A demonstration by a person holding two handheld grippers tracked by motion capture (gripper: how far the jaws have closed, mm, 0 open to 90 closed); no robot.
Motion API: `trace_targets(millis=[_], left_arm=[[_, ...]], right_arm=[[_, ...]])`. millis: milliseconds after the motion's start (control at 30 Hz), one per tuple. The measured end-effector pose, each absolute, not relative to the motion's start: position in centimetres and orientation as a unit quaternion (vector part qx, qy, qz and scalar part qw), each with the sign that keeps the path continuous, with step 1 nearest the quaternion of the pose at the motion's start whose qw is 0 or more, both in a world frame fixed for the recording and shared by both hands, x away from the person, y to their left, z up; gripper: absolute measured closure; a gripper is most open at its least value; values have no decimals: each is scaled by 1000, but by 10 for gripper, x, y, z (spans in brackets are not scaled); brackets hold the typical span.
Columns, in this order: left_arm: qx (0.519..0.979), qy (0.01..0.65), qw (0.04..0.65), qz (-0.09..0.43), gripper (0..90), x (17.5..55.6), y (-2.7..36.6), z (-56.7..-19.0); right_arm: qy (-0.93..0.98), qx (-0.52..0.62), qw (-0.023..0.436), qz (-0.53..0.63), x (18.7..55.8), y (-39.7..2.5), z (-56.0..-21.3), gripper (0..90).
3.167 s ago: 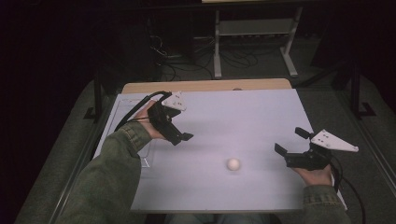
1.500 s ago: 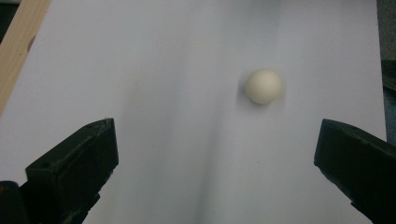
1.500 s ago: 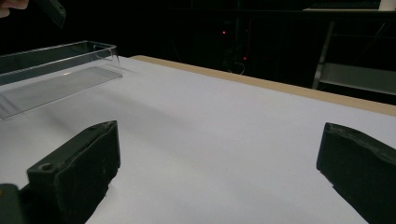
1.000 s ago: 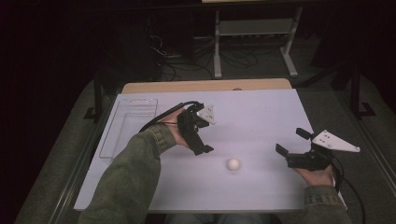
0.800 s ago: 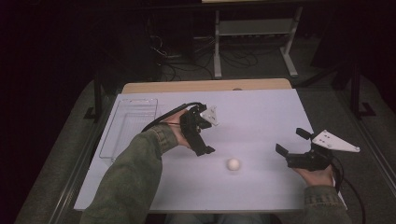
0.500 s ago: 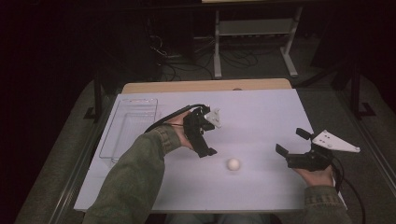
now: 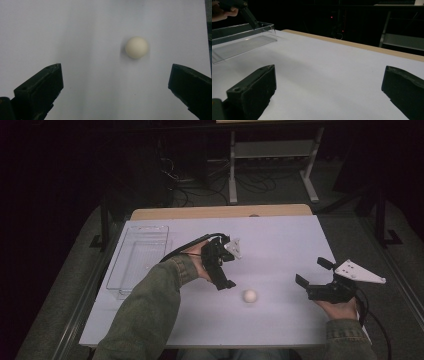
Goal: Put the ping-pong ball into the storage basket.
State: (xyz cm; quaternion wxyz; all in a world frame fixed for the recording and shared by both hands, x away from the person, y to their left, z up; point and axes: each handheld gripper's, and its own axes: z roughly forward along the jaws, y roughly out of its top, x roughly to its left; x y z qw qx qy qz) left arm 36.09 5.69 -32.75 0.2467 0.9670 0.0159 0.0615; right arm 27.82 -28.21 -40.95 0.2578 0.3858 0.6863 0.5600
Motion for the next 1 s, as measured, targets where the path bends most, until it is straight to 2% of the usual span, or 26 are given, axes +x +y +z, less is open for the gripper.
trace_targets(millis=[1000], left_arm=[[973,-6,228,41,0,355,32,-348]], right_arm=[[685,386,258,561,277,-283,-410,0]])
